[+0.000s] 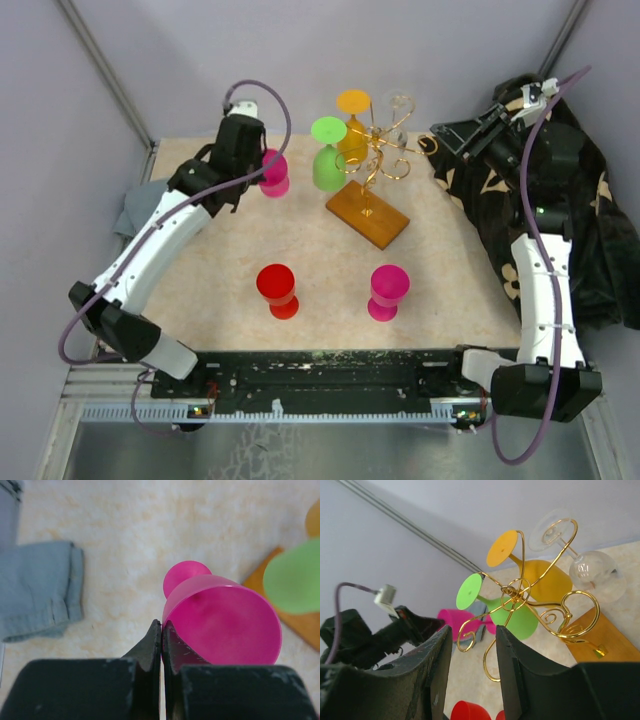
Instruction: Place the wine glass upside down on the wine glass rack
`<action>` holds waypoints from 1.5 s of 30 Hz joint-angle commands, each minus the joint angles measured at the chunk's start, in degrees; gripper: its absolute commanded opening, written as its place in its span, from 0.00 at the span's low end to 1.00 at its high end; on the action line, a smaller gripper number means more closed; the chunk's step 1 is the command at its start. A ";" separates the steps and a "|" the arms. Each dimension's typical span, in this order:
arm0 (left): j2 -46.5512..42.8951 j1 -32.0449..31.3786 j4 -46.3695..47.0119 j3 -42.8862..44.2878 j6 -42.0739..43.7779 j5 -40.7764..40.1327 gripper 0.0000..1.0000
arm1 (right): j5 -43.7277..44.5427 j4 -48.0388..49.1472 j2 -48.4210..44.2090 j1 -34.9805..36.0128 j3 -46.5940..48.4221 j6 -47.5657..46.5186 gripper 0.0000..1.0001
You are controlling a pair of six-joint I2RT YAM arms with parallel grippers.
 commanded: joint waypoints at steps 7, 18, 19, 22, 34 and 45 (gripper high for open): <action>-4.66 -0.34 19.98 11.49 8.53 -12.89 0.00 | -1.06 5.17 -3.32 -0.49 -1.18 1.35 0.40; -10.66 -0.34 38.21 6.94 1.83 11.75 0.00 | -1.96 8.21 -3.78 -0.46 -1.85 2.50 0.40; -10.78 -0.34 38.99 7.03 0.33 14.69 0.00 | -2.34 8.47 -3.67 -0.51 -1.83 2.62 0.40; -11.32 -0.25 42.55 6.04 -3.76 24.18 0.00 | -2.77 9.12 -3.58 -0.45 -1.87 2.80 0.40; -8.91 7.83 54.85 4.00 -22.32 60.54 0.00 | -7.49 17.99 -1.74 -0.46 -3.46 7.26 0.40; -5.51 16.95 83.03 -4.62 -48.97 79.50 0.00 | -16.20 52.95 4.87 -0.30 -7.39 33.54 0.41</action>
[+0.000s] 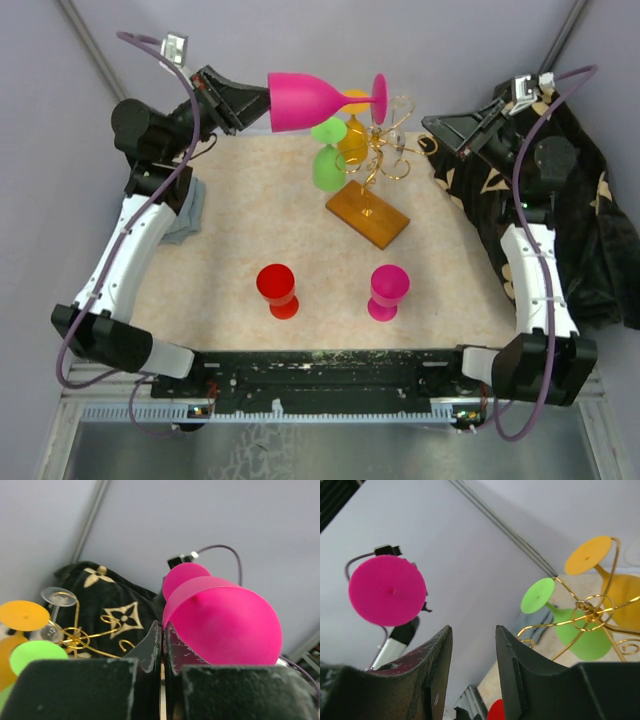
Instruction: Place the wine glass upside down on the wine glass rack
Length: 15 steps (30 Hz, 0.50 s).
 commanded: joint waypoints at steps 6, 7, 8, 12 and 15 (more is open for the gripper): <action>8.28 1.22 35.52 -0.55 -31.74 14.47 0.00 | -6.94 40.79 10.05 3.12 6.12 29.15 0.41; 9.16 1.22 38.44 -0.36 -34.08 14.54 0.00 | -6.90 44.01 11.31 3.43 7.18 31.83 0.41; 9.91 1.24 41.63 -0.15 -36.26 14.59 0.00 | -6.81 46.56 12.82 3.67 8.12 33.99 0.41; 12.96 1.23 50.46 1.52 -44.42 14.60 0.00 | -5.79 55.17 16.28 4.83 10.60 40.89 0.41; 16.17 1.22 58.10 2.83 -52.98 13.74 0.00 | -4.26 62.79 19.08 6.47 12.35 46.81 0.41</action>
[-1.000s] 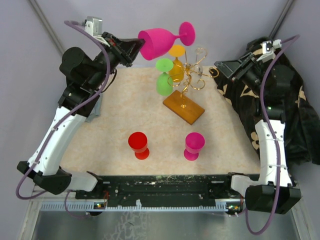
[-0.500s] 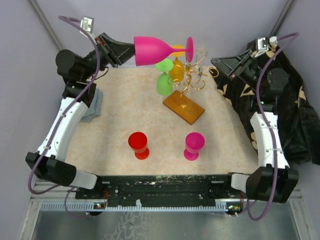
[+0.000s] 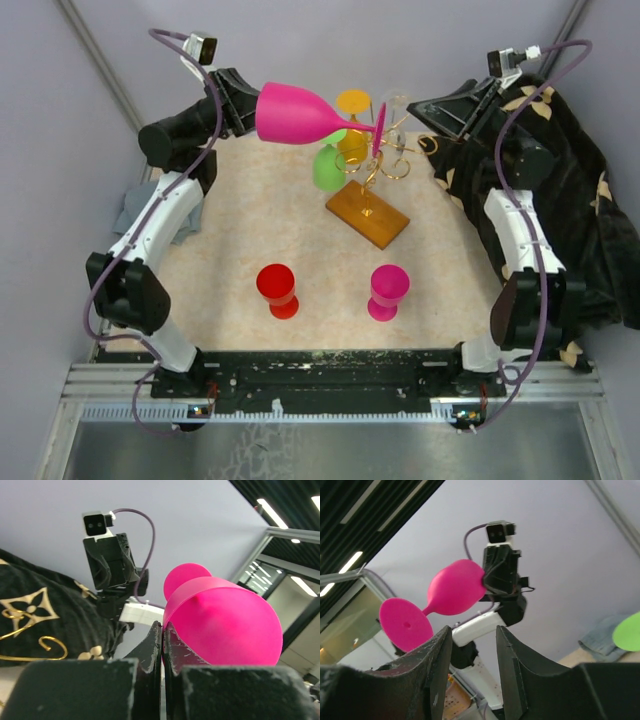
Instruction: Place the wine glass upside down on the wine glass rack
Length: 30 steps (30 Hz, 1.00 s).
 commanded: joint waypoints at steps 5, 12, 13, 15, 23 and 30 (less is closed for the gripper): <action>4.85 0.21 21.59 4.08 -19.54 -2.43 0.00 | 4.45 23.71 5.32 5.10 6.53 16.45 0.41; 8.39 0.03 30.09 4.09 -28.78 -8.01 0.00 | 6.69 26.93 7.93 9.97 9.21 19.00 0.42; 8.70 0.03 30.40 3.97 -29.38 -8.30 0.00 | 6.81 26.93 8.10 10.67 9.79 18.80 0.42; 9.00 0.03 30.43 3.69 -29.89 -8.59 0.00 | 7.23 26.94 8.63 12.12 11.03 18.79 0.42; 10.53 -0.09 31.20 2.74 -31.65 -9.84 0.00 | 8.97 26.30 10.94 16.80 14.61 18.77 0.42; 10.97 -0.09 30.79 1.66 -31.02 -10.21 0.00 | 9.30 24.44 10.24 17.73 15.28 17.82 0.42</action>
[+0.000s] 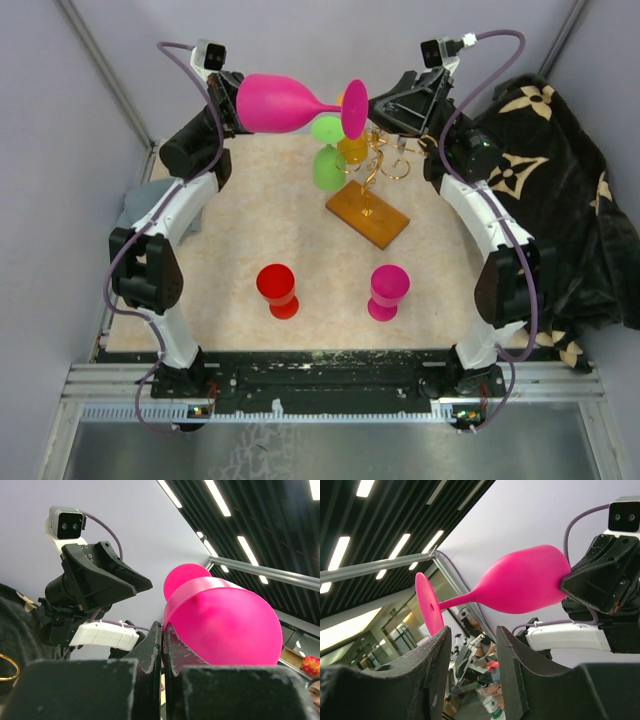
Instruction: Place the wine glass upside down on the wine glass rack
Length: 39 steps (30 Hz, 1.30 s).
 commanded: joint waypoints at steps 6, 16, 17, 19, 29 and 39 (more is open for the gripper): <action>0.74 -0.05 5.49 -1.42 -1.73 -1.39 0.00 | 1.99 8.31 -1.19 2.12 5.23 2.41 0.42; 1.30 0.01 4.96 -2.03 -0.87 -1.14 0.00 | 2.44 7.77 -1.33 4.15 5.13 1.93 0.38; 1.35 0.01 4.93 -2.09 -0.80 -1.25 0.00 | 2.43 7.60 -1.34 4.22 5.14 1.82 0.36; 1.60 0.05 4.96 -1.84 -0.94 -1.28 0.00 | 2.23 7.66 -1.29 4.32 5.34 1.62 0.28; 1.73 0.01 5.08 -1.85 -0.96 -1.30 0.04 | 2.42 6.20 -4.23 4.58 3.65 0.03 0.00; 0.22 2.64 7.95 -5.68 -1.80 -1.02 0.45 | 2.80 4.87 -4.51 3.61 5.46 -0.26 0.00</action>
